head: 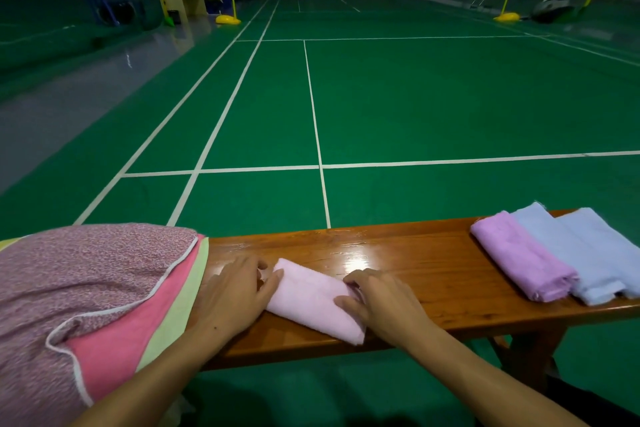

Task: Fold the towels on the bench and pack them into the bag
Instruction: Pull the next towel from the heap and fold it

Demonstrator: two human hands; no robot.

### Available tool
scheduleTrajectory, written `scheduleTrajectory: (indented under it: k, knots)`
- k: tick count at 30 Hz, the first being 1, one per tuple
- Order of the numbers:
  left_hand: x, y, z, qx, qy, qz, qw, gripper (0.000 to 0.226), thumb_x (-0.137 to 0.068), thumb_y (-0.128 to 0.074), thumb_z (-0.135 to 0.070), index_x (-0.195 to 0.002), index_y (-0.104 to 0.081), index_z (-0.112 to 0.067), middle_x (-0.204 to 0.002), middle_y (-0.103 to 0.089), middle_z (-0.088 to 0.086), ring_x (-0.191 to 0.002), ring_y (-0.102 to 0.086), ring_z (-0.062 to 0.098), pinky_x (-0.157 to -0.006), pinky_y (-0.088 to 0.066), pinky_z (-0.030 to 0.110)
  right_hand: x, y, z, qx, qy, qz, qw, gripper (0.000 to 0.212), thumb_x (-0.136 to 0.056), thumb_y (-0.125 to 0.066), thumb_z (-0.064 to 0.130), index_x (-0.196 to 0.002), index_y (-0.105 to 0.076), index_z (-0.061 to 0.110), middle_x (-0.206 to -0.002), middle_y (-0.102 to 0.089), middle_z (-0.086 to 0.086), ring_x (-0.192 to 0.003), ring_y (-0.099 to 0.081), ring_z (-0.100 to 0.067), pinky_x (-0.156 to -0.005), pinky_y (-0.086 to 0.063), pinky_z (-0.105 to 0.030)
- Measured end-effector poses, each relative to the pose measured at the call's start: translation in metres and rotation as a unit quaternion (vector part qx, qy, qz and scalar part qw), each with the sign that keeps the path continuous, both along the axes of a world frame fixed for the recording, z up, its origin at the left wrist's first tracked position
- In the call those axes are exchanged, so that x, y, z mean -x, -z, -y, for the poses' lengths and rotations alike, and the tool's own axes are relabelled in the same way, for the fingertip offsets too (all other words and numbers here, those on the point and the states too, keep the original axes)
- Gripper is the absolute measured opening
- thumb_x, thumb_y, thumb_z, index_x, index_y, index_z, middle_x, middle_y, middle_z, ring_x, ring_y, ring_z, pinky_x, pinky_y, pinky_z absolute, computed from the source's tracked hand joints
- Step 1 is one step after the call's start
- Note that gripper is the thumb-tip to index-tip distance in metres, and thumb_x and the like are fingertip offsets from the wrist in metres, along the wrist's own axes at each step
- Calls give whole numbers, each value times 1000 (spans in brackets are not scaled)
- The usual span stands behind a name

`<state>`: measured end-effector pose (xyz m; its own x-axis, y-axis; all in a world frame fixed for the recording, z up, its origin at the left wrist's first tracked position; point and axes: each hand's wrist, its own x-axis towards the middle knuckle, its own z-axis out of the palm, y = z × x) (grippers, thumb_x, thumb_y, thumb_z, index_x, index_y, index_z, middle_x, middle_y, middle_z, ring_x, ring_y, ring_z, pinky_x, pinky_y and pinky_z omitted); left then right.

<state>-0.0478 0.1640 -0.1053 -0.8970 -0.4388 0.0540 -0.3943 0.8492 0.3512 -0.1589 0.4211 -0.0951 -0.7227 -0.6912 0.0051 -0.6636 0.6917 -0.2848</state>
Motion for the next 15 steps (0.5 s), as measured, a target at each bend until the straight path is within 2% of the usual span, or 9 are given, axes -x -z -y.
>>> scheduleTrajectory:
  k: [2, 4, 7, 9, 12, 15]
  knots:
    - [3, -1, 3, -73, -12, 8, 997, 52, -92, -44, -82, -109, -60, -35, -100, -67, -15, -83, -65, 5, -78, -58, 37, -5, -2, 2, 15, 7, 21, 1000, 45, -93, -59, 69, -115, -63, 31, -106, -69, 12, -85, -61, -11, -69, -51, -32]
    - [8, 3, 6, -122, -15, 16, 992, 54, -86, -52, -86, -95, -61, -34, -88, -67, -13, -78, -64, 6, -71, -55, 36, -9, -2, 5, 17, 3, 45, 999, 47, -87, -61, 76, -109, -60, 33, -101, -69, 13, -81, -60, -9, -66, -49, -30]
    - [15, 6, 13, -185, -19, 44, 981, 61, -75, -66, -86, -82, -60, -26, -76, -64, -10, -68, -60, 10, -59, -43, 31, -9, 4, 10, 33, -6, 79, 996, 54, -79, -63, 82, -105, -60, 35, -98, -67, 15, -85, -60, -6, -72, -57, -33]
    - [18, 2, 17, -235, -5, 62, 970, 59, -75, -75, -78, -78, -59, -22, -74, -60, -9, -65, -54, 11, -59, -38, 32, -6, 8, 10, 56, -9, 106, 993, 61, -77, -66, 82, -118, -60, 37, -110, -66, 17, -101, -56, -7, -83, -58, -38]
    - [18, -7, 14, -271, 52, 35, 960, 53, -77, -80, -70, -88, -62, -21, -83, -62, -4, -73, -56, 15, -65, -43, 35, -7, 7, 9, 88, -17, 172, 981, 95, -75, -70, 82, -151, -42, 33, -142, -56, 12, -128, -44, -11, -104, -50, -41]
    - [15, -19, 2, -315, 110, -48, 941, 60, -72, -84, -72, -98, -64, -22, -96, -67, 6, -90, -64, 30, -79, -53, 53, -8, 2, 11, 153, -29, 261, 953, 115, -70, -79, 79, -162, -25, 35, -155, -46, 10, -139, -45, -9, -113, -46, -38]
